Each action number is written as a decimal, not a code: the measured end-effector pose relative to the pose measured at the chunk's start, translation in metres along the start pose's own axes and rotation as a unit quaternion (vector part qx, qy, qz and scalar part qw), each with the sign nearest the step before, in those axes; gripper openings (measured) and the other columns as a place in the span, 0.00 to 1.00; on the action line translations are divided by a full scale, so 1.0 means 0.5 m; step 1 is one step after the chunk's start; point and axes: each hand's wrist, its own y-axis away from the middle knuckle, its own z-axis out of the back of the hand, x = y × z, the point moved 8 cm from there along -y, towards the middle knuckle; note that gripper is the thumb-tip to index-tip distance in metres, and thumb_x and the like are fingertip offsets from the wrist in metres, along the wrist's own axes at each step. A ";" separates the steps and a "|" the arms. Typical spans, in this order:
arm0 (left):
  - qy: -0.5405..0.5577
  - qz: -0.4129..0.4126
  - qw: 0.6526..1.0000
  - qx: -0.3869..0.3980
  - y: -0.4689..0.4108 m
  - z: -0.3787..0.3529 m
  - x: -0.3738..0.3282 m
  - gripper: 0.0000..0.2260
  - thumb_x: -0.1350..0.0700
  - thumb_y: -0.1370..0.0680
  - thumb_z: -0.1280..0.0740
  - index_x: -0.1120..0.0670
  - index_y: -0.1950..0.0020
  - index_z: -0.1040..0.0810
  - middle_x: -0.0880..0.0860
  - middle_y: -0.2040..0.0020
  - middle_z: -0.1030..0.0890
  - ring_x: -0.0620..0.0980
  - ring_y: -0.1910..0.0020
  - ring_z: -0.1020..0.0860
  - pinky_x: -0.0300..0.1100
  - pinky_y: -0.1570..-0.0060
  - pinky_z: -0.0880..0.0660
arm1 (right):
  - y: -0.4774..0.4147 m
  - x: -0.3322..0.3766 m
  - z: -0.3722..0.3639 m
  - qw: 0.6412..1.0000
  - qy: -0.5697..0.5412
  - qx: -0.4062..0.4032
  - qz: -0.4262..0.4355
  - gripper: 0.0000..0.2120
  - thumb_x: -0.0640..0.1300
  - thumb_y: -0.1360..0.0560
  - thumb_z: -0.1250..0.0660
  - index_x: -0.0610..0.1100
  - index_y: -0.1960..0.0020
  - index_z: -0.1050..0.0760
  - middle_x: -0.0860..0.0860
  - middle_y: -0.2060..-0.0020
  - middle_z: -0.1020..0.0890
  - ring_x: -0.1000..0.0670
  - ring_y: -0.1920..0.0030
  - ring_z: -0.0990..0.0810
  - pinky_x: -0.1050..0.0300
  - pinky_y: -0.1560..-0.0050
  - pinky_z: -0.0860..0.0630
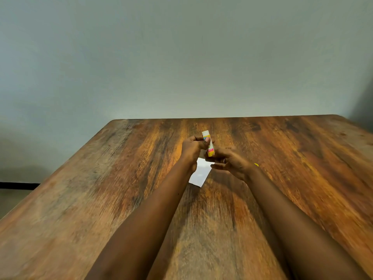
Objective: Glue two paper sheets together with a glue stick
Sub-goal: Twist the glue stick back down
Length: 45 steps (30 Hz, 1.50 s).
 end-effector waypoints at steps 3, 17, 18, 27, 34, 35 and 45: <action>-0.006 -0.003 1.000 0.005 -0.004 0.001 0.003 0.01 0.64 0.24 0.34 0.59 0.55 0.25 0.64 0.44 0.19 0.42 0.66 0.18 0.28 0.73 0.24 | -0.001 0.004 0.011 1.000 0.021 -0.011 -0.003 0.05 0.37 0.27 0.32 0.38 0.54 0.18 0.47 0.60 0.15 0.51 0.57 0.14 0.59 0.58 0.20; 0.003 0.005 1.000 0.016 -0.006 -0.009 0.015 0.02 0.63 0.24 0.34 0.60 0.52 0.24 0.58 0.52 0.18 0.45 0.64 0.18 0.34 0.68 0.22 | 0.007 0.009 -0.015 1.000 -0.007 0.028 -0.013 0.06 0.35 0.28 0.31 0.44 0.54 0.19 0.49 0.58 0.18 0.52 0.56 0.20 0.58 0.60 0.20; 0.001 0.007 1.000 0.016 -0.006 -0.008 0.016 0.03 0.62 0.23 0.34 0.60 0.51 0.24 0.59 0.49 0.18 0.47 0.62 0.18 0.36 0.66 0.22 | 0.008 0.005 -0.014 0.999 -0.020 0.034 -0.028 0.05 0.36 0.27 0.32 0.42 0.54 0.19 0.48 0.58 0.17 0.51 0.56 0.19 0.58 0.61 0.20; -0.004 -0.001 1.000 0.010 0.002 -0.010 0.013 0.05 0.65 0.24 0.34 0.58 0.58 0.24 0.60 0.52 0.20 0.37 0.74 0.19 0.29 0.75 0.25 | 0.010 0.021 0.011 0.994 0.099 -0.047 -0.006 0.06 0.37 0.34 0.25 0.39 0.58 0.19 0.46 0.65 0.16 0.54 0.68 0.16 0.63 0.65 0.20; -0.007 0.001 1.000 0.009 -0.001 -0.024 0.003 0.01 0.63 0.24 0.33 0.61 0.55 0.25 0.61 0.48 0.19 0.46 0.65 0.19 0.35 0.70 0.21 | 0.019 0.046 0.008 0.974 0.145 -0.165 0.061 0.09 0.41 0.35 0.23 0.47 0.65 0.24 0.46 0.63 0.19 0.49 0.61 0.20 0.53 0.60 0.21; 0.000 0.001 1.000 0.012 -0.002 -0.024 0.000 0.02 0.63 0.24 0.33 0.59 0.56 0.25 0.60 0.49 0.19 0.46 0.66 0.18 0.36 0.70 0.20 | 0.017 0.047 0.004 0.977 0.138 -0.148 0.063 0.10 0.42 0.35 0.23 0.48 0.63 0.24 0.47 0.63 0.19 0.50 0.61 0.20 0.54 0.60 0.21; -0.039 0.002 0.999 0.003 -0.008 -0.003 0.005 0.09 0.62 0.23 0.34 0.64 0.45 0.23 0.63 0.42 0.19 0.47 0.57 0.20 0.31 0.67 0.24 | 0.018 0.029 0.002 0.999 0.035 0.030 -0.024 0.06 0.40 0.26 0.33 0.39 0.53 0.19 0.48 0.61 0.14 0.51 0.59 0.14 0.62 0.63 0.20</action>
